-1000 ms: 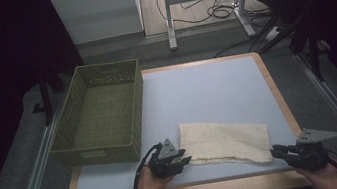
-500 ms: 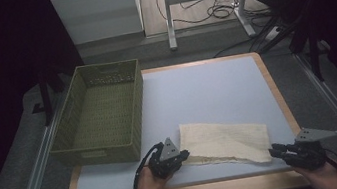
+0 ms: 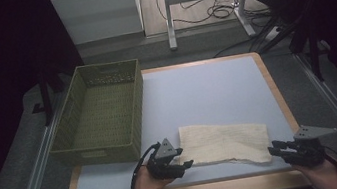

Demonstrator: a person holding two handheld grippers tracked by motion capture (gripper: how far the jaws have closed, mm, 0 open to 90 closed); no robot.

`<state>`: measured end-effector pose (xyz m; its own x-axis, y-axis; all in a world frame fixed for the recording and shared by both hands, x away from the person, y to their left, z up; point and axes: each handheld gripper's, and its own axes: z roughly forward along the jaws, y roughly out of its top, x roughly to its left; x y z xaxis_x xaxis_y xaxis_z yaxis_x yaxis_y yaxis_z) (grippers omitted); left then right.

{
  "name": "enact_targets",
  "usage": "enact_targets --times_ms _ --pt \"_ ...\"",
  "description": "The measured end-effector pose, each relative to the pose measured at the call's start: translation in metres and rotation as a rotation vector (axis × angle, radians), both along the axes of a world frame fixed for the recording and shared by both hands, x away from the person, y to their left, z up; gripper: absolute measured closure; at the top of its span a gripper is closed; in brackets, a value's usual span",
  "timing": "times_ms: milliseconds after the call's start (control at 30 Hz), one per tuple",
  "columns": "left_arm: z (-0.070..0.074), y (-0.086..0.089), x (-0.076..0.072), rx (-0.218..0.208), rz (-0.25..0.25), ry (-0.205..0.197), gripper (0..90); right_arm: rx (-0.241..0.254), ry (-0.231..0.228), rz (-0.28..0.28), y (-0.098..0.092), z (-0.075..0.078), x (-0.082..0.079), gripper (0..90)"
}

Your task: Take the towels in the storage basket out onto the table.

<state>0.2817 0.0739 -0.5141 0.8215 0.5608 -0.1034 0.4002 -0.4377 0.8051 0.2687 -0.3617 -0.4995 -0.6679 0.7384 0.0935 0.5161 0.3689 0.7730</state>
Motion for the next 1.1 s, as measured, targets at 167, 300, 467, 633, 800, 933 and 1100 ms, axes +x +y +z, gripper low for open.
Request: enact_targets --times_ms 167,300,467,633,800,933,1100 --pt "0.007 -0.011 0.029 0.001 0.08 -0.006 35.5 0.013 -0.016 -0.032 0.0 0.01 0.019 61.0" --pt "0.01 -0.02 0.055 0.021 0.153 -0.032 38.2 0.008 -0.022 -0.071 0.002 0.013 0.045 61.0" --pt "0.002 -0.022 0.084 0.064 0.242 -0.022 45.6 -0.044 -0.012 -0.103 0.008 0.005 0.072 61.6" --pt "-0.015 -0.02 0.098 0.103 0.258 0.028 47.5 -0.075 0.024 -0.119 0.011 -0.011 0.083 61.9" --pt "-0.025 -0.02 0.1 0.09 0.221 0.054 62.9 -0.1 0.033 -0.089 0.013 -0.018 0.081 79.1" --pt "-0.021 -0.023 0.094 0.121 0.175 0.044 84.7 -0.136 0.034 -0.075 0.018 -0.014 0.083 86.6" --pt "-0.013 -0.016 0.084 0.082 0.172 0.016 85.8 -0.144 0.001 -0.09 0.019 -0.008 0.098 86.7"
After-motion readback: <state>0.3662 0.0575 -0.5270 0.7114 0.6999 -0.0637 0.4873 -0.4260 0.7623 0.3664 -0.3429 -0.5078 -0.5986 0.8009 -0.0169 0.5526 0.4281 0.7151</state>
